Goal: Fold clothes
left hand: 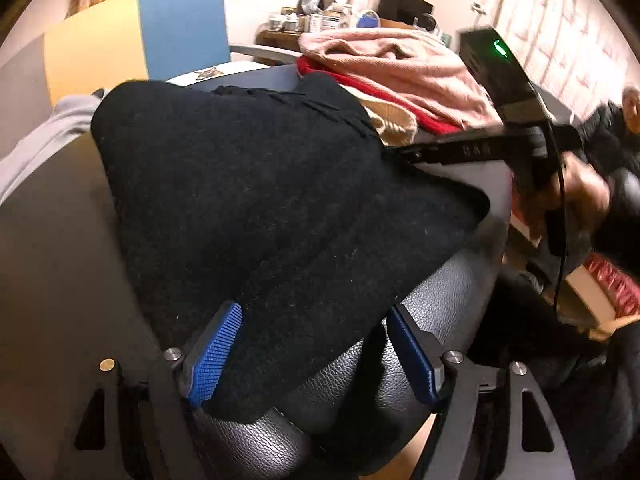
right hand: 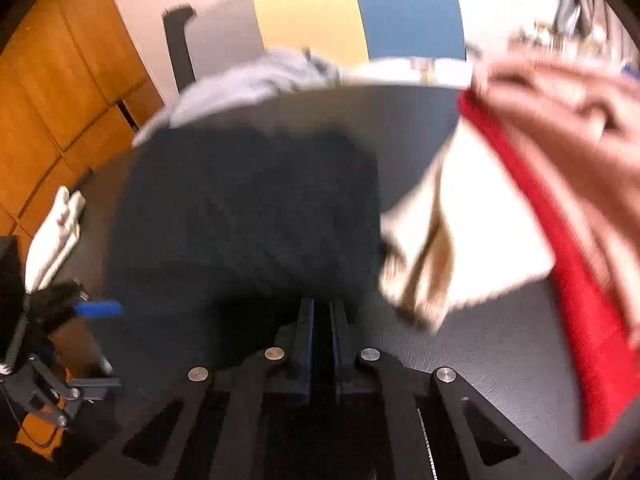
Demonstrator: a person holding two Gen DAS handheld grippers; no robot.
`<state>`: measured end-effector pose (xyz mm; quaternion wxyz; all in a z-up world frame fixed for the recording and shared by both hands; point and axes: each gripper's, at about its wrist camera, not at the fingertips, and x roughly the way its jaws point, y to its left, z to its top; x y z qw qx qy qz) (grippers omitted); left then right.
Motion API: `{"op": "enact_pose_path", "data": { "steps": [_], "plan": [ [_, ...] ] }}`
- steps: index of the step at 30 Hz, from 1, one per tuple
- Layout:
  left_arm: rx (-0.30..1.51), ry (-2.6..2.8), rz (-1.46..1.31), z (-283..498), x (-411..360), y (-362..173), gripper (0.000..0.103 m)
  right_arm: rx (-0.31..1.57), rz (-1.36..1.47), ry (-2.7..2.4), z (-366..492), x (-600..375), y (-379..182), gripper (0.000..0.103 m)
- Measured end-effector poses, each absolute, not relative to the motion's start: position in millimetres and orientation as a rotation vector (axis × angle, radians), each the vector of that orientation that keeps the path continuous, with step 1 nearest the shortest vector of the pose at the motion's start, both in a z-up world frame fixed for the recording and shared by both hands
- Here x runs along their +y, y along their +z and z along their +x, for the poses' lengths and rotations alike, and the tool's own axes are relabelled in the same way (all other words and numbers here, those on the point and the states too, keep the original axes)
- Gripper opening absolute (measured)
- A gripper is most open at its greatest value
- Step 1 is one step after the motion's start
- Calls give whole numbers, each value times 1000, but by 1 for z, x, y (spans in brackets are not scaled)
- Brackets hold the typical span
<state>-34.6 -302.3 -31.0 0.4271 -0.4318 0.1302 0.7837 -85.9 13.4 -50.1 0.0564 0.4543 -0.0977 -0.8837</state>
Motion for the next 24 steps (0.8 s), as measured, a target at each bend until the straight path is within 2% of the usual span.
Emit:
{"op": "enact_pose_path", "data": {
  "steps": [3, 5, 6, 9, 11, 14, 16, 18, 24],
  "plan": [
    [220, 1947, -1111, -41, -311, -25, 76, -380, 1368, -2668, -81, 18, -57, 9],
    [124, 1948, -1113, -49, -320, -16, 75, -387, 1353, -2674, -76, 20, -54, 20],
    [73, 1948, -1112, -54, -325, -10, 75, -382, 1332, -2676, -73, 20, -50, 22],
    [-115, 1960, -1073, -73, -341, 8, 76, -338, 1237, -2712, -64, 14, -29, 22],
    [-174, 1994, -1043, -90, -346, 20, 76, -298, 1169, -2735, -61, 7, -14, 22],
    [-149, 2055, -1004, -120, -341, 33, 76, -257, 1075, -2720, -67, -8, 8, 24],
    [-118, 2068, -1004, -140, -331, 36, 76, -205, 1038, -2700, -86, -29, 17, 39],
    [-61, 2071, -1021, -157, -321, 35, 76, -140, 1041, -2686, -93, -41, 15, 46],
    [92, 1996, -1166, -198, -279, -2, 76, 119, 1240, -2704, -92, -62, -34, 47]
  ]
}}
